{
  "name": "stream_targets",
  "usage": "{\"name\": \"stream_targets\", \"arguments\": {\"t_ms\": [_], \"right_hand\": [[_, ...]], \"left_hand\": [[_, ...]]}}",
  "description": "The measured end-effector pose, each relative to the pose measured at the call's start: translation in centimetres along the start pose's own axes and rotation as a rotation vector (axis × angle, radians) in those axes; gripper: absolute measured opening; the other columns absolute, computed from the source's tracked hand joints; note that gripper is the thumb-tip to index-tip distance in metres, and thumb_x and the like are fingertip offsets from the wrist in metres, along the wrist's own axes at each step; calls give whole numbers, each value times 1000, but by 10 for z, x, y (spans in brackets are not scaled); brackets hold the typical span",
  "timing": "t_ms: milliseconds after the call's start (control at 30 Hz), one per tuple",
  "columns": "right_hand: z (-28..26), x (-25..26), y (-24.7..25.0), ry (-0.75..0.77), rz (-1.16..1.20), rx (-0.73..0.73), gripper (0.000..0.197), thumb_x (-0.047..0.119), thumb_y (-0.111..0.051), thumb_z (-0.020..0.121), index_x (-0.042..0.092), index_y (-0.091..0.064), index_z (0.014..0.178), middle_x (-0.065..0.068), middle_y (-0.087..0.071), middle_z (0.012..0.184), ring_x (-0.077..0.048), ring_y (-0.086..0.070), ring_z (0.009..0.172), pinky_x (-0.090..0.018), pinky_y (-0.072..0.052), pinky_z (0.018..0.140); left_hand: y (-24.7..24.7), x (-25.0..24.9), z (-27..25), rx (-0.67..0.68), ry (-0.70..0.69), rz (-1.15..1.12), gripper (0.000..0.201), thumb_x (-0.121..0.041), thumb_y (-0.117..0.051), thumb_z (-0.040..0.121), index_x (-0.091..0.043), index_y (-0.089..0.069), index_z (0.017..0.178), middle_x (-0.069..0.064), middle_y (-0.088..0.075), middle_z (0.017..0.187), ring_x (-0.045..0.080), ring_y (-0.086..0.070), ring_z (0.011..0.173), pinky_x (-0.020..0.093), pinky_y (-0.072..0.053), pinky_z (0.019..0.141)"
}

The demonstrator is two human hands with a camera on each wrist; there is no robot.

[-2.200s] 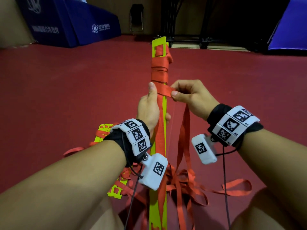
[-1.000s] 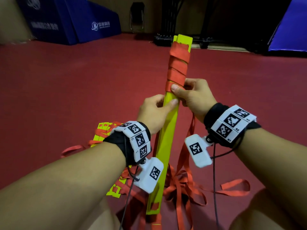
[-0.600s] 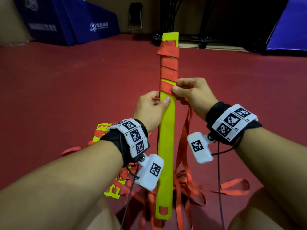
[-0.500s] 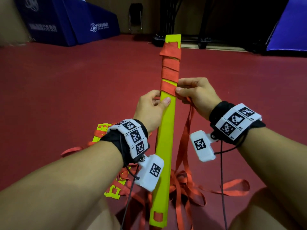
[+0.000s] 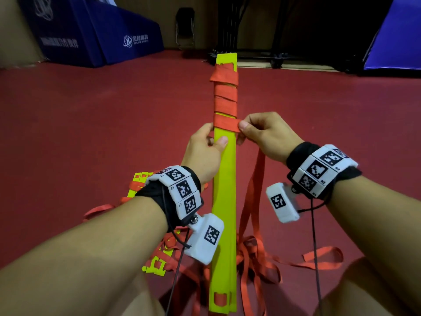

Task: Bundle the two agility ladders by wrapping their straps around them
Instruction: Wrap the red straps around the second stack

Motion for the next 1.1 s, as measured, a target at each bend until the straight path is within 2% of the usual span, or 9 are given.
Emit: {"name": "stream_targets", "arguments": {"t_ms": [100,300,433,567,667,733,800,933,1100], "right_hand": [[-1,-4,-4,-14,56,19,35,30,-49,105,20,-59,72,1,-68,59,-18,-50,54,-34,-42,59],[-1,-11,-3,-36,110,3,35,31,-53,104,20,-59,71,3,-55,47,-19,-44,48,-33,-37,57],[0,-11,-7,4,204,43,29,20,-52,102,19,-59,73,6,-54,53,-19,-41,55,-35,-33,61],[2,-12,-7,23,214,20,18,29,-54,91,22,-60,75,7,-58,60,-21,-46,62,-36,-38,65],[1,-9,-9,46,186,7,19,31,-55,91,23,-59,75,9,-59,60,-18,-49,62,-37,-41,68],[1,-5,-12,65,194,6,19,28,-56,94,23,-58,76,9,-58,61,-14,-50,62,-36,-42,67],[1,0,-13,81,214,-1,19,29,-55,94,22,-58,76,9,-57,61,-14,-49,60,-36,-42,66],[0,4,-15,93,260,-6,19,29,-56,93,22,-58,76,9,-55,60,-12,-48,59,-33,-41,62],[0,-1,-19,75,318,18,24,7,-54,101,18,-57,79,12,-56,58,-3,-49,56,-25,-41,59]], "left_hand": [[-1,-2,0,13,-10,-15,21,-35,-57,83,-41,-69,99,16,-74,96,44,-67,92,60,-56,83],[-5,-1,0,48,-7,-80,25,-31,-56,85,-44,-73,98,18,-73,104,46,-65,101,62,-54,90],[-6,6,3,57,25,-176,24,-21,-56,91,-36,-74,98,15,-71,89,30,-59,75,47,-54,75],[-11,14,4,76,79,-262,23,-9,-50,100,-23,-69,103,7,-65,81,21,-57,71,37,-48,69],[-12,16,3,62,110,-358,22,-23,-60,81,-23,-71,100,14,-68,92,27,-59,86,45,-46,83],[-9,18,4,29,145,-366,27,-39,-67,63,-31,-70,89,6,-65,82,27,-56,84,48,-41,81],[-8,20,5,32,156,-349,45,-49,-69,56,-32,-63,97,0,-64,78,27,-57,83,51,-41,80],[-13,19,4,85,124,-292,72,-50,-78,53,-25,-44,110,-8,-70,83,14,-66,82,45,-52,85],[-13,18,2,41,102,-253,51,-37,-78,65,-20,-43,97,7,-66,89,12,-63,70,33,-47,63]]}}
Point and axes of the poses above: each hand's wrist, its own z-axis towards the middle knuckle, its own y-axis out of the back of the hand, x = y × z, the point moved 10 cm from there along z, towards the middle knuckle
